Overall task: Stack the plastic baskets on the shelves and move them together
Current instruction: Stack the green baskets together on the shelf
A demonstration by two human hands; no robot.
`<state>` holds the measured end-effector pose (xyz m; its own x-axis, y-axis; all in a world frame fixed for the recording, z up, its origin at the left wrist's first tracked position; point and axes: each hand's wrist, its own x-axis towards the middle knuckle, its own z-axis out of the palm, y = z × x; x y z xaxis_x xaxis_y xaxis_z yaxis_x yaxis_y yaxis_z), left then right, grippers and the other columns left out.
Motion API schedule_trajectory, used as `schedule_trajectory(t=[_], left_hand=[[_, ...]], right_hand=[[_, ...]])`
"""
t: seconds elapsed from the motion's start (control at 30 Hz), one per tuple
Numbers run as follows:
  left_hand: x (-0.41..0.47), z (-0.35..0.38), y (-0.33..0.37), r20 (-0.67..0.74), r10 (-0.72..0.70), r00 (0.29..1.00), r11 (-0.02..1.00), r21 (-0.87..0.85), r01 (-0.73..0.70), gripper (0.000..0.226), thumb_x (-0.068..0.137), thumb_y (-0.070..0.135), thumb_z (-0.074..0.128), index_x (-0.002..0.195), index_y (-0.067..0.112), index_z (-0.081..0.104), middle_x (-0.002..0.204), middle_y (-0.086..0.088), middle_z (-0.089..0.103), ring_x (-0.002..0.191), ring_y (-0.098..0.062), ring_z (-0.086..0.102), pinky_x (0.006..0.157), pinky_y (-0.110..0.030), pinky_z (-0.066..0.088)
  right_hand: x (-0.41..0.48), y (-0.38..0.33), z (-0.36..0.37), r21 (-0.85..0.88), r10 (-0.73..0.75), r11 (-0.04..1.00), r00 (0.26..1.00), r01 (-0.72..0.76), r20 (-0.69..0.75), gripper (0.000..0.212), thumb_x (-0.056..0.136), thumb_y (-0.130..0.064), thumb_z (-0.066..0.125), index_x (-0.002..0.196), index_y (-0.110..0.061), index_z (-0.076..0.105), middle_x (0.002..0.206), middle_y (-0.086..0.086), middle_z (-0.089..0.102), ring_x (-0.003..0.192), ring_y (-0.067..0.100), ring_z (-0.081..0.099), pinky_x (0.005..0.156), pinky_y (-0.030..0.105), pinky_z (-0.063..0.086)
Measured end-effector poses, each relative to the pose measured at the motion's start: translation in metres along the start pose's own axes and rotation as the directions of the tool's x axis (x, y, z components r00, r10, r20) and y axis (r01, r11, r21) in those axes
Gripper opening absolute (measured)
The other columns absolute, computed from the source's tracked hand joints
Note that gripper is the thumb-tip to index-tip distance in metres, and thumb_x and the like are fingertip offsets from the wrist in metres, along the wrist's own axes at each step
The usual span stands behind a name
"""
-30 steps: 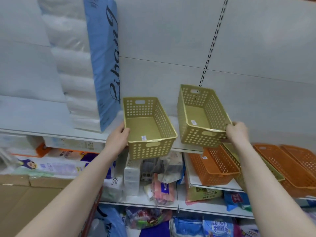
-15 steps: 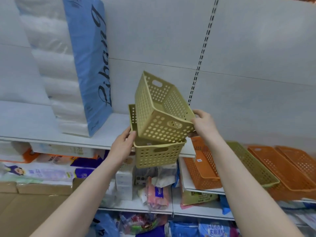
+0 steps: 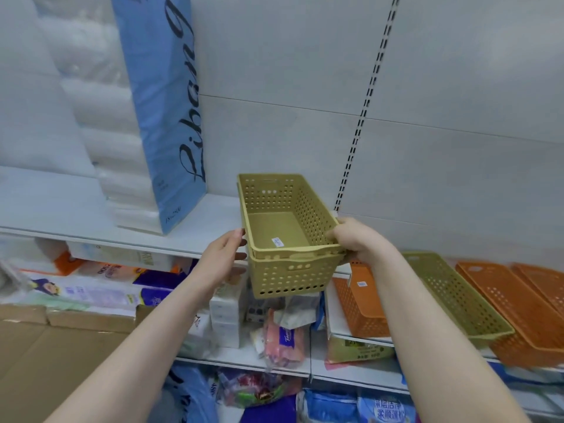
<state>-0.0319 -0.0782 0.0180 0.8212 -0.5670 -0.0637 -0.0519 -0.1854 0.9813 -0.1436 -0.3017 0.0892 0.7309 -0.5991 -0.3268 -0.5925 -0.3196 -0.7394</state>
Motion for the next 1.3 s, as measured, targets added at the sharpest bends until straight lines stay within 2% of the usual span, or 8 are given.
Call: schedule_trajectory(t=[0.13,0.33,0.63,0.73,0.83,1.0,1.1,1.3], left_hand=[[-0.006,0.0,0.004,0.008,-0.03,1.0,0.997,-0.067,0.031,0.062,0.086,0.072,0.038,0.132,0.034,0.056,0.136,0.012,0.058,0.125,-0.017,0.054,0.105,-0.042,0.042],[-0.046,0.031,0.001,0.019,0.038,0.999,0.975,-0.22,-0.033,0.044,0.096,0.026,0.052,0.137,0.038,0.044,0.124,0.006,0.065,0.111,-0.02,0.063,0.097,-0.047,0.05],[-0.132,0.144,-0.05,0.22,0.132,0.967,0.988,0.045,-0.145,0.075,0.086,0.021,0.055,0.147,0.049,0.021,0.112,0.04,0.059,0.106,0.008,0.057,0.101,-0.033,0.041],[-0.149,0.184,-0.042,0.343,0.164,0.925,0.98,0.053,-0.194,0.09,0.085,0.009,0.056,0.149,0.051,0.009,0.14,0.033,0.044,0.121,0.016,0.046,0.101,-0.017,0.038],[-0.134,0.228,-0.03,0.259,0.108,0.96,0.99,0.065,-0.129,0.092,0.085,-0.008,0.049,0.15,0.046,0.012,0.135,0.032,0.038,0.101,0.028,0.046,0.086,0.01,0.028],[-0.063,0.294,-0.017,0.16,0.051,0.986,0.998,-0.032,-0.047,0.093,0.077,-0.013,0.044,0.144,0.051,0.032,0.151,0.012,0.043,0.137,-0.013,0.042,0.112,-0.046,0.038],[-0.042,0.337,-0.003,0.108,0.015,0.994,0.994,-0.109,-0.003,0.09,0.079,-0.015,0.043,0.142,0.051,0.037,0.144,0.011,0.05,0.129,-0.013,0.051,0.103,-0.046,0.047],[-0.018,0.386,0.008,-0.021,-0.123,0.992,0.955,-0.274,0.113,0.084,0.08,-0.02,0.039,0.143,0.035,0.042,0.13,-0.006,0.062,0.11,-0.024,0.065,0.077,-0.037,0.061]], right_hand=[[-0.017,0.02,0.013,-0.135,-0.184,0.977,0.975,0.167,-0.123,0.035,0.097,-0.011,0.044,0.129,-0.016,0.057,0.116,0.009,0.068,0.102,0.029,0.067,0.076,0.037,0.055],[-0.098,0.119,0.035,-0.107,-0.38,0.925,0.893,0.364,-0.242,0.041,0.098,-0.02,0.051,0.134,-0.04,0.053,0.124,-0.021,0.064,0.118,0.009,0.058,0.099,0.03,0.046],[-0.172,0.259,0.075,0.001,-0.022,1.0,0.741,0.03,-0.671,0.041,0.098,-0.011,0.052,0.138,-0.02,0.05,0.11,0.0,0.071,0.1,0.028,0.064,0.082,0.035,0.045],[-0.182,0.28,0.056,0.132,0.064,0.991,0.725,0.037,-0.686,0.037,0.099,-0.007,0.051,0.134,-0.018,0.053,0.106,-0.029,0.059,0.1,0.011,0.06,0.086,0.026,0.044],[-0.17,0.301,0.024,0.104,0.023,0.993,0.739,0.063,-0.673,0.034,0.097,-0.01,0.053,0.128,-0.024,0.053,0.107,-0.021,0.066,0.1,0.012,0.064,0.089,0.037,0.052],[-0.118,0.324,-0.077,0.166,-0.015,0.982,0.91,0.092,-0.414,0.021,0.1,-0.045,0.046,0.112,-0.03,0.055,0.099,-0.025,0.063,0.092,-0.009,0.059,0.088,0.029,0.045],[-0.066,0.349,-0.147,0.194,0.028,0.978,0.882,0.072,-0.47,0.052,0.097,-0.059,0.033,0.122,-0.023,0.061,0.119,-0.007,0.068,0.113,0.011,0.063,0.103,0.039,0.045],[0.041,0.397,-0.222,-0.222,0.067,0.964,0.944,-0.144,-0.324,0.042,0.103,-0.02,0.046,0.144,-0.013,0.044,0.137,0.015,0.058,0.12,0.036,0.058,0.095,0.037,0.045]])
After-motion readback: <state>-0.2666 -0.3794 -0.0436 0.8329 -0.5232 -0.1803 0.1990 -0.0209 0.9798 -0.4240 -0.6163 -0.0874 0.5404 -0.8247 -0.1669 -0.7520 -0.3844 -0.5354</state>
